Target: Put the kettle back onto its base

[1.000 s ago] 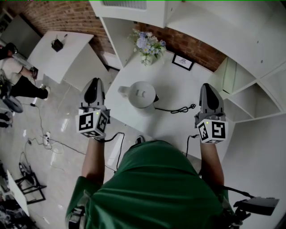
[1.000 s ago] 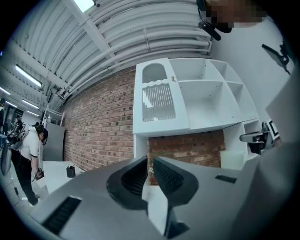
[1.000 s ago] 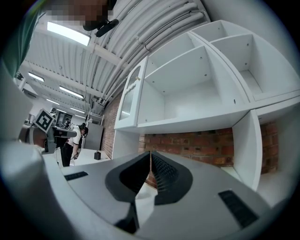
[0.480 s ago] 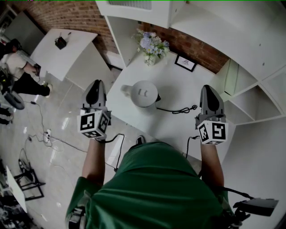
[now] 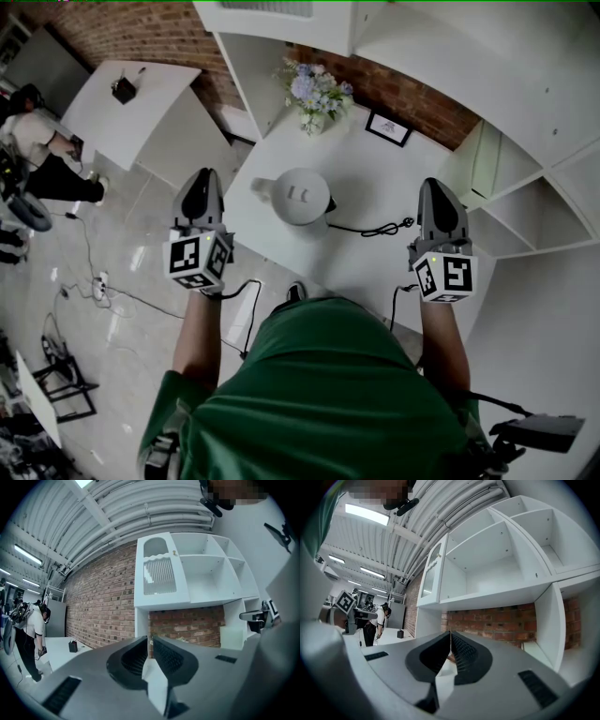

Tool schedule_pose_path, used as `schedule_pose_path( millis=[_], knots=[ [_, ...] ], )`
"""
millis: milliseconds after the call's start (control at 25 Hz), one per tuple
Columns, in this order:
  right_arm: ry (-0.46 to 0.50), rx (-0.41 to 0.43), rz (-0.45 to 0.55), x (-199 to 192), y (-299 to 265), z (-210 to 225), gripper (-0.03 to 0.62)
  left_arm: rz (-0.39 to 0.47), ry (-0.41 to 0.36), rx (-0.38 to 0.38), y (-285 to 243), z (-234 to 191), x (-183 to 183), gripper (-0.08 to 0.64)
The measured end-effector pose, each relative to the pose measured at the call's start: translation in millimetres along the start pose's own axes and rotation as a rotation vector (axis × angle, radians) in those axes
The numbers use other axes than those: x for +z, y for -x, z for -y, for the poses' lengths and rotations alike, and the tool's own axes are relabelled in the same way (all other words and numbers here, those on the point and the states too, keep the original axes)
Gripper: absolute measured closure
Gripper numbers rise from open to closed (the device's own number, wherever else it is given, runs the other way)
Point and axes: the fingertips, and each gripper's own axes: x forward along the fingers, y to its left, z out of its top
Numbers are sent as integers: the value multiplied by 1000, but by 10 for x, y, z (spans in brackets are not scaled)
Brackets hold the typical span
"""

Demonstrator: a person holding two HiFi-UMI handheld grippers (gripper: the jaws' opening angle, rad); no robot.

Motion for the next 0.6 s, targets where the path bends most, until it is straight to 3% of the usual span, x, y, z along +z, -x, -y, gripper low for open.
schedule_pose_path(
  millis=[600],
  knots=[
    [-29,-4,-36,-139,-45,26,565,-77,16,43,30,-185,-277,508]
  ],
)
